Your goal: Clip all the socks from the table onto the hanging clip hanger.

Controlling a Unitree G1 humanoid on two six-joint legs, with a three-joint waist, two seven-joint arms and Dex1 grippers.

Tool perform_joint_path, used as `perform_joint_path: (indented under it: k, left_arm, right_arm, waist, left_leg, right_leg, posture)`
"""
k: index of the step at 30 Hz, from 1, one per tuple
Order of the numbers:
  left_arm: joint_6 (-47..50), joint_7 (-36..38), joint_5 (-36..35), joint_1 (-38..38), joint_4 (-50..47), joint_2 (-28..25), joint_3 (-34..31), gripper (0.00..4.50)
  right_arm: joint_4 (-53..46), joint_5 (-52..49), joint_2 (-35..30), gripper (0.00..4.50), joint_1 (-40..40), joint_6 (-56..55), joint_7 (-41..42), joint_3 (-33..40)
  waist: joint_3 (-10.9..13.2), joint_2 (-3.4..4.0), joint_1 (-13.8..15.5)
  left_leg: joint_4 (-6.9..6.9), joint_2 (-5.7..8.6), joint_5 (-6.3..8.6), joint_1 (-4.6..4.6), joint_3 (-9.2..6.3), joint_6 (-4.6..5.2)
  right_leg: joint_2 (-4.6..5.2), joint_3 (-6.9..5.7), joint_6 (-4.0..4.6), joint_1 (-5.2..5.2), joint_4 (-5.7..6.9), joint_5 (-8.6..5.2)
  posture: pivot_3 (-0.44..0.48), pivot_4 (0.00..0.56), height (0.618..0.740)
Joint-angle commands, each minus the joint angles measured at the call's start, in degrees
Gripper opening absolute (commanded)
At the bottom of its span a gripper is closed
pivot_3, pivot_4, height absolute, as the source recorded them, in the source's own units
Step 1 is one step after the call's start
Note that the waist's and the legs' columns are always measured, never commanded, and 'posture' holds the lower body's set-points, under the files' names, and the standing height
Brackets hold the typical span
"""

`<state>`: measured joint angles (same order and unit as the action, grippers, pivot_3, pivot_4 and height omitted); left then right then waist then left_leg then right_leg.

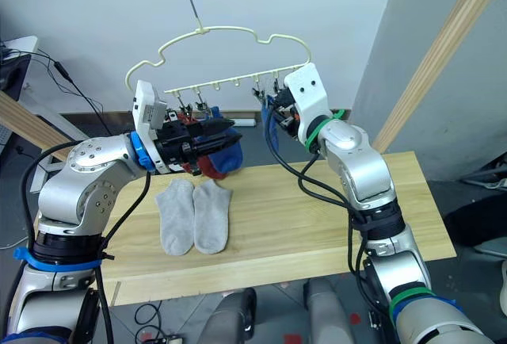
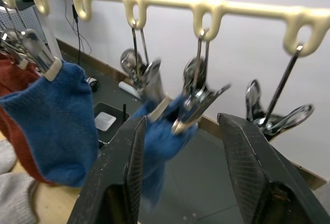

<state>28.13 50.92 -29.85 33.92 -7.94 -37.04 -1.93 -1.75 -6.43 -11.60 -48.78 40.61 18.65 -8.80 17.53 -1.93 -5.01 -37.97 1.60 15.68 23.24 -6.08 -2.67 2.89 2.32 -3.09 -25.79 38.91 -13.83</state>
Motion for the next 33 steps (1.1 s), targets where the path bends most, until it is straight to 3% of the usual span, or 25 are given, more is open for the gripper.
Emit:
perform_joint_path:
  k: [1, 20, 33]
  left_arm:
    - [-0.3, -0.5, -0.1, 0.9, -2.1, 0.3, -1.0, 1.55]
    - [0.6, -0.6, -0.5, 1.9, -2.0, 0.4, -1.7, 1.55]
    - [0.9, -0.7, -0.4, 1.9, -2.2, 0.9, -1.6, 1.55]
  right_arm:
    - [0.1, 1.5, 0.3, 2.28, -2.0, -3.1, -0.2, -0.4]
    - [9.5, 6.3, 1.9, 2.28, -5.9, -9.9, -2.3, -0.6]
    - [12.5, 4.2, 6.0, 2.28, -8.4, -9.9, -1.1, 1.0]
  waist:
    - [0.0, 0.0, 0.0]
    - [0.0, 0.0, 0.0]
    - [0.0, 0.0, 0.0]
  left_leg:
    - [0.0, 0.0, 0.0, 0.0, 0.0, 0.0]
    - [0.0, 0.0, -0.01, 0.0, 0.02, -0.01]
    - [-0.01, 0.0, -0.01, 0.0, 0.01, -0.01]
  right_leg:
    - [0.0, 0.0, 0.0, 0.0, 0.0, 0.0]
    - [0.01, 0.01, 0.0, -0.02, 0.01, 0.0]
    - [0.01, 0.01, 0.01, -0.02, 0.04, 0.0]
  posture:
    - [-0.066, 0.301, 0.74]
    - [-0.058, 0.293, 0.74]
    - [-0.051, 0.296, 0.74]
